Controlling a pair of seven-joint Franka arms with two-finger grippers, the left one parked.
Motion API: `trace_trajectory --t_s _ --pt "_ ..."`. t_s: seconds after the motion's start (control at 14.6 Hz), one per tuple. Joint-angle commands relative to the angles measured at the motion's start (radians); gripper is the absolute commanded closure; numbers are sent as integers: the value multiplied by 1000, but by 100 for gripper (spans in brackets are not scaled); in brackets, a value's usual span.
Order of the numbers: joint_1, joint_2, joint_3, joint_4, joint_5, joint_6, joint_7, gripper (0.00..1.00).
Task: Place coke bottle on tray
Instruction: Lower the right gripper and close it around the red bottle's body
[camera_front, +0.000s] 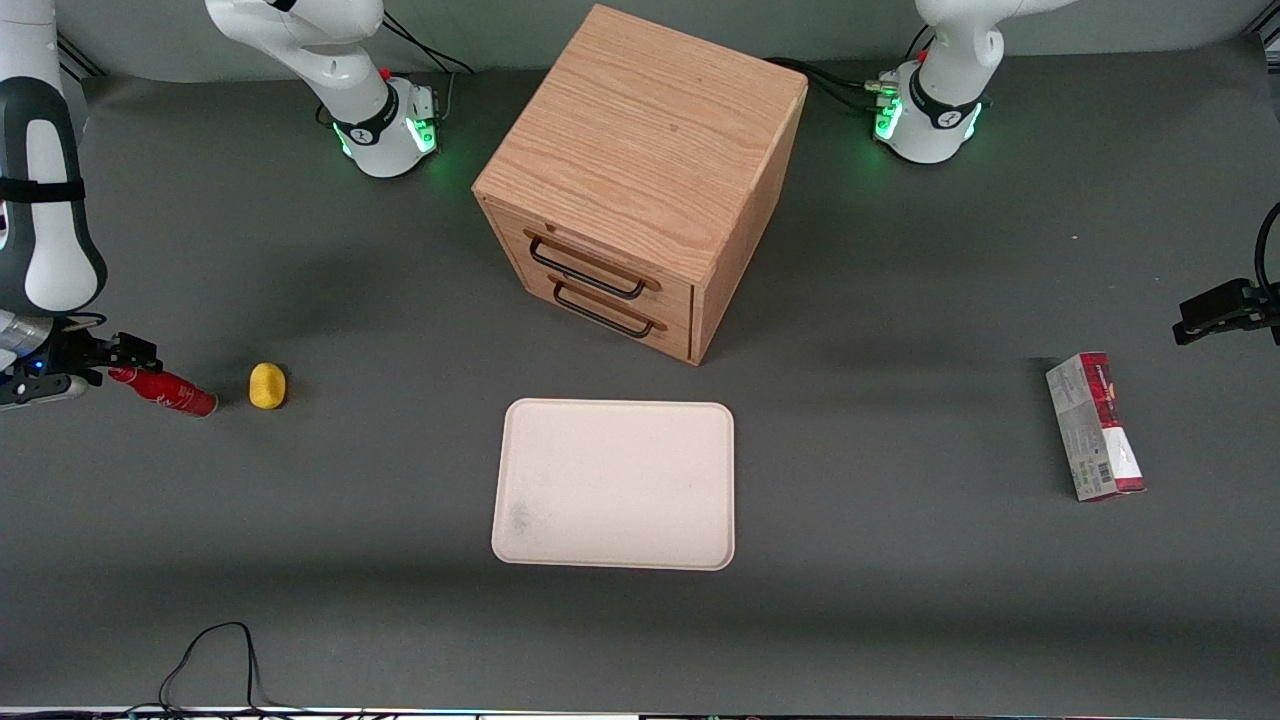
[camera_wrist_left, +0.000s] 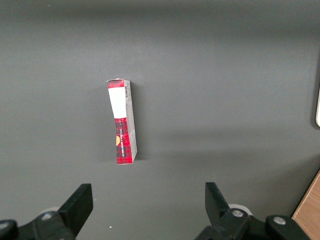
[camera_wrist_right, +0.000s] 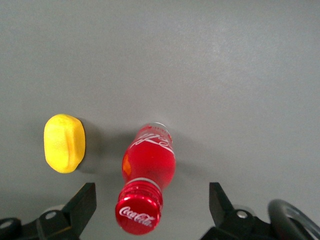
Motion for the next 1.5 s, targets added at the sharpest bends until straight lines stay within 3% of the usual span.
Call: trace_trajectory --t_s 0.0,0.14,0.41,0.61,0.96,1.23,1.43 --pt "7 -12 -8 -12 31 15 -40 0" --pt "9 -12 -7 -11 31 12 -40 5" --pt "10 -12 1 -3 31 6 -40 43" --pt "12 -12 2 6 31 5 -40 60" --pt "12 -11 4 20 31 -9 -63 100" --pt "12 -34 1 73 29 -109 -65 100" --pt "12 -72 -5 197 17 -300 -74 100"
